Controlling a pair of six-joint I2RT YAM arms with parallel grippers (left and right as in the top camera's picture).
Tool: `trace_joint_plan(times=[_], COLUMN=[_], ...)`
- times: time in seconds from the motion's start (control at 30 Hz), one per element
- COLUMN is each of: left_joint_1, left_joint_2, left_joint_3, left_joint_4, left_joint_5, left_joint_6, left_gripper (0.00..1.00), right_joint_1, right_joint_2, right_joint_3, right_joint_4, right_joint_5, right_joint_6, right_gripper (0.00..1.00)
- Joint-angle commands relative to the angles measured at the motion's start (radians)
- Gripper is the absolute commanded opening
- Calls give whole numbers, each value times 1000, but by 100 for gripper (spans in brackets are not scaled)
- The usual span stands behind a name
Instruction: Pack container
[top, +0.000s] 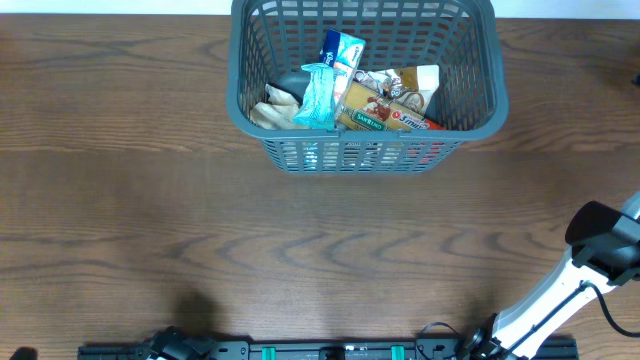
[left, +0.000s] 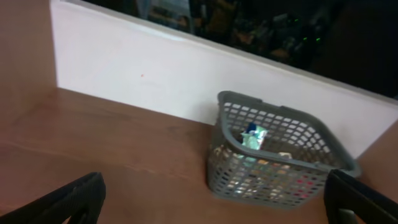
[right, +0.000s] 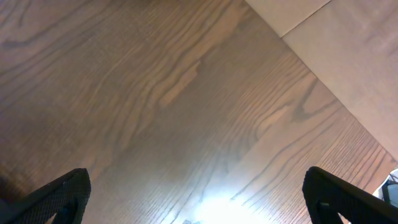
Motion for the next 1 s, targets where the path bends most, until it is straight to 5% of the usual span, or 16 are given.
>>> trace_joint_plan(times=[0.0, 0.2, 0.3, 0.53, 0.97], left_joint_1=[74, 241, 309, 398, 484], left_joint_2=[-10, -74, -111, -208, -514], left_joint_3=[-21, -133, -230, -566, -1460], left_joint_4=[73, 319, 413, 625, 1196], left_joint_5=[62, 365, 434, 438, 462], left_joint_6=[154, 578, 684, 700, 700], left_gripper=[99, 99, 99, 99, 99], right_joint_1=[-2, -2, -2, -2, -2], right_joint_2=[-8, -8, -8, -8, -8], right_joint_3=[-2, -2, -2, -2, -2], right_joint_4=[-1, -1, -1, -1, -1], right_joint_5=[4, 4, 4, 4, 4], right_joint_6=[14, 14, 13, 14, 14], right_gripper=[99, 99, 99, 99, 99])
